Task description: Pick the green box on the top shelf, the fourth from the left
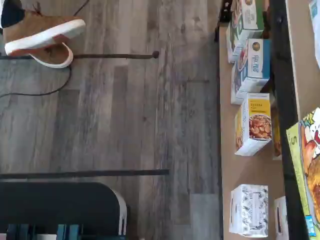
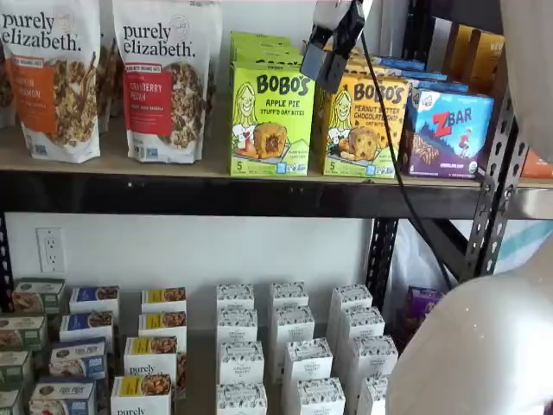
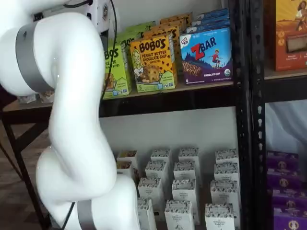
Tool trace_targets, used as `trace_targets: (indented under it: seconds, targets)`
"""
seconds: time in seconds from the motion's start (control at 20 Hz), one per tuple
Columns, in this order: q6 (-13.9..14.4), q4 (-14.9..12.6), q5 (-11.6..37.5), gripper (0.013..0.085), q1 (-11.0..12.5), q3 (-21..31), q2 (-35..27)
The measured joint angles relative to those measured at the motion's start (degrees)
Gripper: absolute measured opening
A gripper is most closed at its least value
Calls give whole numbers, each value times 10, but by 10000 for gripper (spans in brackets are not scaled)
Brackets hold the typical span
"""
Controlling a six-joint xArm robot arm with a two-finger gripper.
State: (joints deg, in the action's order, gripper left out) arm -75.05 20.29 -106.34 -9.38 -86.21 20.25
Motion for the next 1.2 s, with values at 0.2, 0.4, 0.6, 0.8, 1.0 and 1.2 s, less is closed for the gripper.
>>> trace_targets:
  seconds: [0.2, 0.4, 0.6, 0.8, 1.0, 1.2]
  targets:
    - [1, -23, 38, 850, -9, 17, 12]
    - [-2, -17, 55, 850, -5, 23, 14]
    - [-6, 5, 86, 850, 2, 38, 25]
    - [-2, 0, 134, 850, -5, 59, 39]
    - [-3, -1, 161, 850, -6, 64, 36]
    - [-6, 1, 194, 850, -6, 72, 34]
